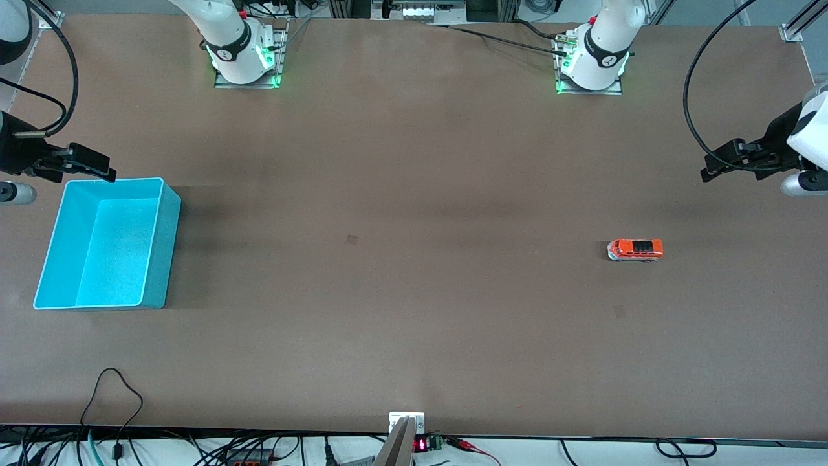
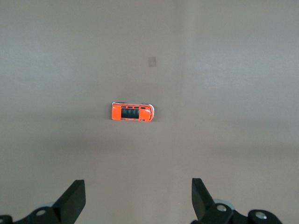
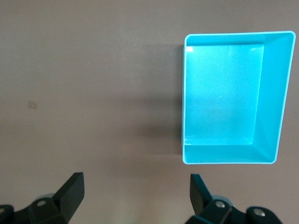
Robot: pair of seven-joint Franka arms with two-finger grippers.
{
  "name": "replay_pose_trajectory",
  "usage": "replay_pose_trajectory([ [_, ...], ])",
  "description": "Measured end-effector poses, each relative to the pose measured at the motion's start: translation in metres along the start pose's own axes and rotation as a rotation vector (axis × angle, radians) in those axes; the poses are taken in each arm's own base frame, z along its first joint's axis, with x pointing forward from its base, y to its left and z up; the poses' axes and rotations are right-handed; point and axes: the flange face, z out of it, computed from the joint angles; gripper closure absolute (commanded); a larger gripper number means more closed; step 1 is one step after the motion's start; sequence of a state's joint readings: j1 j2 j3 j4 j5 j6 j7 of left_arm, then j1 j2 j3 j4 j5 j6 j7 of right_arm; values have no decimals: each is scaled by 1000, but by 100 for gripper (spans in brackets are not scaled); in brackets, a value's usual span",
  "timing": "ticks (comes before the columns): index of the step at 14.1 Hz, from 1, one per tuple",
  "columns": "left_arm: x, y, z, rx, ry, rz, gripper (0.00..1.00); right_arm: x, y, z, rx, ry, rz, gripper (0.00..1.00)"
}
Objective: Wind up bus and store in blue box
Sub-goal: 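Move the left gripper down over the orange toy bus, then lower the left gripper and close it on the orange bus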
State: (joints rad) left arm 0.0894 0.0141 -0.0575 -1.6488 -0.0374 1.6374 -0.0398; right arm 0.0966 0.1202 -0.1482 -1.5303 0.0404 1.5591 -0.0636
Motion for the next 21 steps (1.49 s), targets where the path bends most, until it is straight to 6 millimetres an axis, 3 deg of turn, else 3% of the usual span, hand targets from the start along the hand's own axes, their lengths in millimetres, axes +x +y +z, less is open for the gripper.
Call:
replay_pose_trajectory([
  [5, -5, 2, -7, 1, 8, 4, 0, 0, 0, 0, 0, 0, 0, 0],
  [10, -12, 28, 17, 7, -98, 52, 0, 0, 0, 0, 0, 0, 0, 0],
  [15, 5, 81, 97, 8, -258, 150, 0, 0, 1, 1, 0, -3, 1, 0],
  [18, 19, 83, 138, 2, -300, 173, 0, -2, 0, 12, 2, -60, 2, 0],
  [21, 39, 70, 176, 58, -256, 374, 0, -3, 0, 27, 4, -132, 5, 0],
])
